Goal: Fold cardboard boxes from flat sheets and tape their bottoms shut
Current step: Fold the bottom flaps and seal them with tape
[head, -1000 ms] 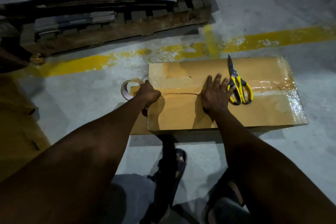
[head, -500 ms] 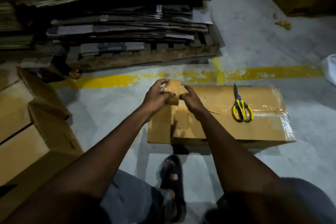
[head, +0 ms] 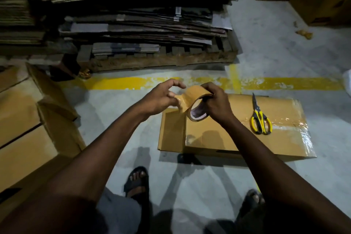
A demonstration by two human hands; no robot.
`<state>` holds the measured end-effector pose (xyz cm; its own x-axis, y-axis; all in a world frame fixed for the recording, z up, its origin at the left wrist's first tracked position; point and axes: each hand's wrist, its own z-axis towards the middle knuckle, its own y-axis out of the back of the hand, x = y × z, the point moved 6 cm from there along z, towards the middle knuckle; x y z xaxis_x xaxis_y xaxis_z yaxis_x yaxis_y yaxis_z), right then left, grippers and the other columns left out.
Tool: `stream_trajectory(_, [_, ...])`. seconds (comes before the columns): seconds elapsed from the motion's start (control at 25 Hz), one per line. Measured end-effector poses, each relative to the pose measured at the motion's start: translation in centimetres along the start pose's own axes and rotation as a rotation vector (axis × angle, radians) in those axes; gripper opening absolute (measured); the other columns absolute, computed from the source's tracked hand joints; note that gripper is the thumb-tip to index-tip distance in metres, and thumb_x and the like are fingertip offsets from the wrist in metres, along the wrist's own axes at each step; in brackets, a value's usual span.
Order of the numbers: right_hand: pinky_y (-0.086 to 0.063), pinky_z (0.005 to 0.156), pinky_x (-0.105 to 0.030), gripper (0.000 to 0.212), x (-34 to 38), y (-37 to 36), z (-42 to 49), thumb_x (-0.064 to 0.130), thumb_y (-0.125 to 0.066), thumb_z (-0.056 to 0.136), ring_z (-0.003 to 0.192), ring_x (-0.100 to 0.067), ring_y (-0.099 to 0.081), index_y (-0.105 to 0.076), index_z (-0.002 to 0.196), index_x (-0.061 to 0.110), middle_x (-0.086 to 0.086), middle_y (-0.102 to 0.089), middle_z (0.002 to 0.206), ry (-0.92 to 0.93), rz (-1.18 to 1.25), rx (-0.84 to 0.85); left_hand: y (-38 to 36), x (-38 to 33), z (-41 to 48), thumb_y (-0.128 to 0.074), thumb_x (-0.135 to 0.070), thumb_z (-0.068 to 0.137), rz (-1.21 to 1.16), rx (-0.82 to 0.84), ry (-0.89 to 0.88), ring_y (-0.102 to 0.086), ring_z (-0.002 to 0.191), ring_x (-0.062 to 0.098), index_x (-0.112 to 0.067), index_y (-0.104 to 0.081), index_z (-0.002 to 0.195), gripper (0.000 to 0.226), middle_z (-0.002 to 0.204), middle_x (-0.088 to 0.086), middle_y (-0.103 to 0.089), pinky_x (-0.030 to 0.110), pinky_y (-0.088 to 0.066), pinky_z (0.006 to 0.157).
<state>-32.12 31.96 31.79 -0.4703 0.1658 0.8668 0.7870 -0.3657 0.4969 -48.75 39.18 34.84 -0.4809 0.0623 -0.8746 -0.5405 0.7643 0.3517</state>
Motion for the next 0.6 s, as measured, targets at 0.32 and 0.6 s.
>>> stream_trajectory(0.32, [-0.044,0.053,-0.035,0.045,-1.3,0.1,0.5,0.018,-0.075,0.077,0.092,-0.03,-0.045,-0.049,0.114,0.017,-0.009,-0.056,0.104,0.463,-0.716,-0.138,-2.5,2.8,6.2,-0.054,-0.017,0.088,0.58,0.087,0.202,-0.056,0.094,0.025,-0.025,-0.054,0.088,0.008,0.099,0.004,-0.06,0.038,-0.048,0.084])
stream_trajectory(0.6, [-0.04,0.058,-0.035,0.044,-3.4,0.3,1.3,0.016,-0.048,0.074,0.094,-0.028,-0.042,-0.045,0.118,0.018,-0.011,-0.054,0.109,0.392,-0.699,-0.093,-4.0,3.3,8.3,-0.052,-0.012,0.092,0.402,0.05,0.25,-0.051,0.091,0.023,-0.016,-0.052,0.084,0.009,0.098,0.008,-0.056,0.034,-0.04,0.073])
